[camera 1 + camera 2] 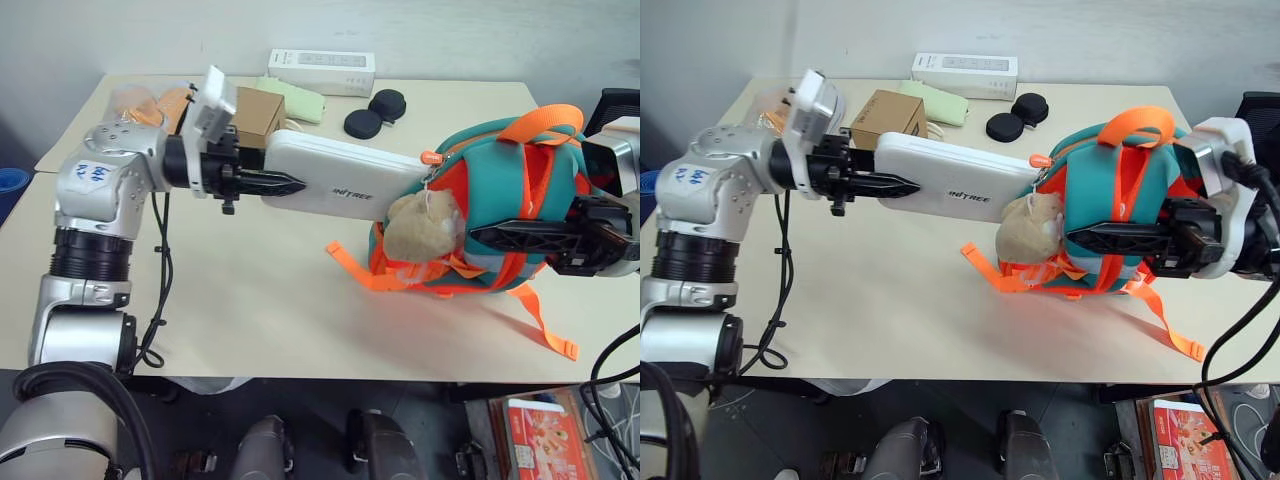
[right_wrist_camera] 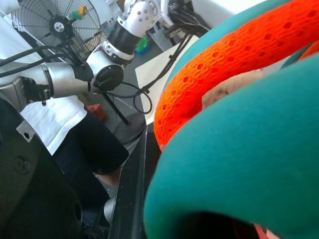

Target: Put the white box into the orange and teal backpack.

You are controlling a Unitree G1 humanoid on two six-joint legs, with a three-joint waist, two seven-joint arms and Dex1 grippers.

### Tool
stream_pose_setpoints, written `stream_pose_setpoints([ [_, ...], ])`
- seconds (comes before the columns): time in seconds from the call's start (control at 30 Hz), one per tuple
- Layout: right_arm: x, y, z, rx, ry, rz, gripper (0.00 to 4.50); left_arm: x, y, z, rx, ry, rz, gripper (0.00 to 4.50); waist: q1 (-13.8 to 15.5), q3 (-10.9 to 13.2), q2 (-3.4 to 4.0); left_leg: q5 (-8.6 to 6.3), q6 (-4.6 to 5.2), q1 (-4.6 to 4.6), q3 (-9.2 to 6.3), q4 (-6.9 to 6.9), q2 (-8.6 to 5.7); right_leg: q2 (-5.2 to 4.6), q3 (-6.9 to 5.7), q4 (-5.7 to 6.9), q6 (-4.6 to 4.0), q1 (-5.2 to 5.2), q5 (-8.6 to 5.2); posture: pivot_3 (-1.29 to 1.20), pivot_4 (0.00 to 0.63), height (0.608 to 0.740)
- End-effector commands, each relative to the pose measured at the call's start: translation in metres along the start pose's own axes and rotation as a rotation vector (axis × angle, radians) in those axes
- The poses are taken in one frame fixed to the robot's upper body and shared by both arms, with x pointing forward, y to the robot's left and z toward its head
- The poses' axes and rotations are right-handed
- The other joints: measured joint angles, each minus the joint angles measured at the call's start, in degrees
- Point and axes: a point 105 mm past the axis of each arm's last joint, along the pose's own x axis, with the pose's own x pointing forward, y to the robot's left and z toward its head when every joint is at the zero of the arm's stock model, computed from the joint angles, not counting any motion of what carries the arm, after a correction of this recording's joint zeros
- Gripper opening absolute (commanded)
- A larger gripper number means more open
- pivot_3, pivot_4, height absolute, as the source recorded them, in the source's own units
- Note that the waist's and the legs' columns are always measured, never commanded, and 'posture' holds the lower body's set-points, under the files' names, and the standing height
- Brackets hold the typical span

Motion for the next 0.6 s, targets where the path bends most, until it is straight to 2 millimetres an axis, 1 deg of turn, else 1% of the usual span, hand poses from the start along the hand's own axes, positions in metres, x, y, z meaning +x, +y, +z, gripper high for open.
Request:
stream_pose_setpoints([
  [0.03,0.006,0.011,0.007,-0.074,-0.008,0.043,0.03,0.022,0.000,0.009,0.105,0.013,-0.048,1.27,0.15,0.00,0.00,-0.02,0.03,-0.01,0.00,0.02,-0.01,-0.01,0.01,-0.01,0.01,0.00,0.01,0.00,0.150,0.740],
  [0.1,0.008,0.011,0.005,-0.077,-0.006,0.047,0.03,0.033,0.004,0.010,0.109,-0.005,-0.038,1.27,0.35,0.00,0.00,-0.03,0.05,-0.04,0.00,0.03,-0.01,-0.01,0.00,-0.03,0.02,0.00,0.01,0.00,0.150,0.740],
  [0.2,0.010,0.012,0.004,-0.082,-0.005,0.051,0.03,0.055,0.008,0.012,0.119,-0.031,-0.033,1.27,0.89,0.00,0.00,-0.04,0.07,-0.07,0.01,0.08,-0.01,0.00,-0.02,-0.04,0.04,-0.01,0.02,0.00,0.150,0.740],
  [0.3,0.011,0.012,0.004,-0.085,-0.010,0.048,0.03,0.070,0.004,0.007,0.154,-0.014,-0.060,1.27,0.97,0.00,0.00,-0.08,0.14,-0.10,-0.01,0.13,-0.06,-0.02,-0.03,-0.04,0.09,0.00,0.05,0.00,0.150,0.740],
  [0.33,0.011,0.011,0.004,-0.086,-0.009,0.040,0.03,0.072,0.002,0.006,0.172,-0.006,-0.076,1.27,0.94,0.00,0.00,-0.09,0.17,-0.11,0.00,0.14,-0.07,-0.04,-0.01,-0.05,0.12,0.00,0.07,0.00,0.150,0.740],
  [0.37,0.011,0.011,0.003,-0.087,-0.006,0.033,0.03,0.071,0.002,0.006,0.175,-0.004,-0.077,1.27,0.89,0.00,0.00,-0.10,0.18,-0.11,0.00,0.14,-0.07,-0.04,-0.01,-0.06,0.13,0.00,0.07,0.00,0.150,0.740],
  [0.5,0.005,0.012,0.000,-0.080,0.006,0.007,0.03,0.050,0.011,0.006,0.144,0.006,-0.049,1.27,0.82,0.00,0.00,-0.10,0.19,-0.11,0.00,0.14,-0.02,-0.04,-0.02,-0.06,0.13,0.00,0.07,0.00,0.150,0.740],
  [0.6,-0.006,0.014,-0.001,-0.073,0.026,-0.024,0.03,0.020,0.012,-0.001,0.109,0.054,-0.058,1.27,0.61,0.00,0.00,-0.10,0.19,-0.10,0.01,0.14,-0.02,-0.03,0.00,-0.06,0.13,0.00,0.07,0.00,0.150,0.740],
])
